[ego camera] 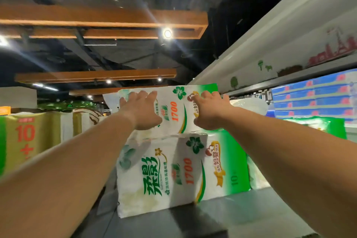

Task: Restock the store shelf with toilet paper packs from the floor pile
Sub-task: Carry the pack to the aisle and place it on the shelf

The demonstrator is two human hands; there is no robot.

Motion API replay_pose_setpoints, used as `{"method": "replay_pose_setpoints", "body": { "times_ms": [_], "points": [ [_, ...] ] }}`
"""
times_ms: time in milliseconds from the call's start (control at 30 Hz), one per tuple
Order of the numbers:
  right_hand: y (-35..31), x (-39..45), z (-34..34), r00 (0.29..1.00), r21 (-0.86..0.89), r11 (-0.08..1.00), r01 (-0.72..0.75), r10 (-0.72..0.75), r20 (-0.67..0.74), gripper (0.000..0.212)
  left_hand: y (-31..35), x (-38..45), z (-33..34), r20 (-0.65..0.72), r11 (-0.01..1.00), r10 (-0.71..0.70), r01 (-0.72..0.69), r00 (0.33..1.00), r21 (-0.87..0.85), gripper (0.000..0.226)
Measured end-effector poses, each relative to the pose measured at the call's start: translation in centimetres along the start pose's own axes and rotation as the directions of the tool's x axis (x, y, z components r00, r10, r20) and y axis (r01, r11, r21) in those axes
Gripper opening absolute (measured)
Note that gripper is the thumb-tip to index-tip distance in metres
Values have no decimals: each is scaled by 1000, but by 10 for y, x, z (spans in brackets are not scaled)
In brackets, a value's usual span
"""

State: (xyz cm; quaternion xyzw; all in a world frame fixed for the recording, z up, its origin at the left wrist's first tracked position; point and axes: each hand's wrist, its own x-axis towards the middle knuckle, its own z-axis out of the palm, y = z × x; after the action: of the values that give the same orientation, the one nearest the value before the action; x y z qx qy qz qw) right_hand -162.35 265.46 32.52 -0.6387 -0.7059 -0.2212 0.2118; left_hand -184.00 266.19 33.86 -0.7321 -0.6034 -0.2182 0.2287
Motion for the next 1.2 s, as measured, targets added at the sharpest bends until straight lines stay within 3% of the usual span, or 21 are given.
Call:
{"method": "replay_pose_setpoints", "body": {
  "times_ms": [300,667,900,1200],
  "points": [
    [-17,-180,-18,966,-124,983,-137,160,201,77,46,-125,5,179,977,211,-202,961,-66,94],
    [49,-417,-53,819,-209,862,-461,504,273,72,177,-264,20,213,850,521,-480,827,-216,90],
    [94,-575,-82,636,-296,728,-618,685,356,72,299,-370,26,180,682,727,-667,663,-300,87],
    [114,-749,-112,300,-401,439,-804,882,362,74,415,-500,31,197,454,890,-770,411,-447,86]
  ]
}}
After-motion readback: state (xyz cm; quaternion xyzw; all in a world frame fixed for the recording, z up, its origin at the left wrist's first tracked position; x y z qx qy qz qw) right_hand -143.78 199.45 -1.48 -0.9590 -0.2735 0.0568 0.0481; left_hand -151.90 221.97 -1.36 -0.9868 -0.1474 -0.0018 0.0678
